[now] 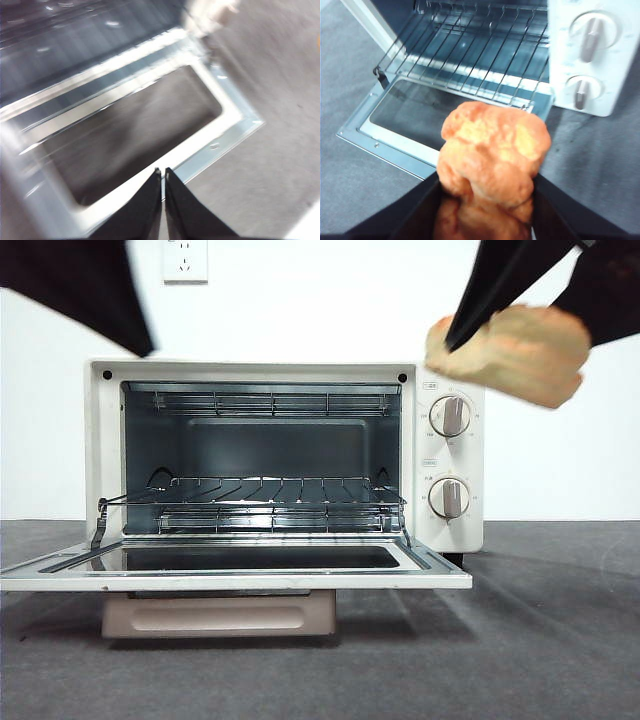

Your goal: The left arm flap open the oven, the right arm pick bread and place it into oven, the left arm flap close the oven

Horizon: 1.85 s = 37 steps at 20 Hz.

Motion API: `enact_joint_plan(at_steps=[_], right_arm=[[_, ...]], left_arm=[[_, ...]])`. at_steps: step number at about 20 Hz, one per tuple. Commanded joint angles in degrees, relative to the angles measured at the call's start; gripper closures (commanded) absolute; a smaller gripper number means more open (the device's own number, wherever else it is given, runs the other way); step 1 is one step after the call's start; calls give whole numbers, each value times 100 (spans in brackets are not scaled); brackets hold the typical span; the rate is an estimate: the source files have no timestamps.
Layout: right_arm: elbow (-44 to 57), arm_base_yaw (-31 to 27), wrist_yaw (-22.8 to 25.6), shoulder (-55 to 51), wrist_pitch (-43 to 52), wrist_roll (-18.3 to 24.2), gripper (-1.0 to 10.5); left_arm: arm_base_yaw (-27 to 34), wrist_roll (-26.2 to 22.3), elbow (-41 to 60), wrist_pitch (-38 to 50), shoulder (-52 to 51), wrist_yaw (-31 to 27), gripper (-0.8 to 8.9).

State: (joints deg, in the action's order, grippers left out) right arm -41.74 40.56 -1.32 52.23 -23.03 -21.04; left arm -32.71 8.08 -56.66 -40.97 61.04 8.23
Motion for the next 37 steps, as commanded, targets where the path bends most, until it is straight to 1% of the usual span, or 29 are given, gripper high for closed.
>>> enact_joint_plan(at_steps=[1, 5, 9, 13, 15, 18, 22, 25, 28, 31, 37], right_arm=[[-195, 57, -83, 372, 232, -85, 718], [-616, 63, -210, 1231, 417, -85, 718], [-1279, 94, -208, 2275, 463, -87, 718], [-2022, 214, -153, 3254, 660, -140, 718], [-2365, 260, -96, 3685, 743, -291, 718], [-2697, 289, 184, 4172, 896, -452, 717], [-2719, 286, 540, 4494, 1421, -837, 717], [-2719, 286, 925, 4627, 1589, -905, 717], [-2719, 286, 1056, 4699, 1687, -903, 713], [-2719, 286, 1174, 4734, 1657, -903, 585], [-2719, 286, 1180, 4732, 1648, -898, 567]], left_arm=[[271, 17, 361, -28, -505, -9, 798], [715, 52, 1084, -175, -1456, 138, 798], [837, 55, 1399, -452, -2079, 144, 798], [837, 52, 1399, -549, -2354, 144, 798], [837, 50, 1399, -579, -2413, 144, 798], [837, 46, 1399, -575, -2439, 144, 798], [837, 31, 1399, -577, -2439, 144, 798], [837, 13, 1399, -575, -2439, 144, 798], [837, 11, 1399, -577, -2439, 144, 798], [837, 11, 1399, -577, -2439, 144, 798], [837, 11, 1399, -579, -2437, 144, 798]])
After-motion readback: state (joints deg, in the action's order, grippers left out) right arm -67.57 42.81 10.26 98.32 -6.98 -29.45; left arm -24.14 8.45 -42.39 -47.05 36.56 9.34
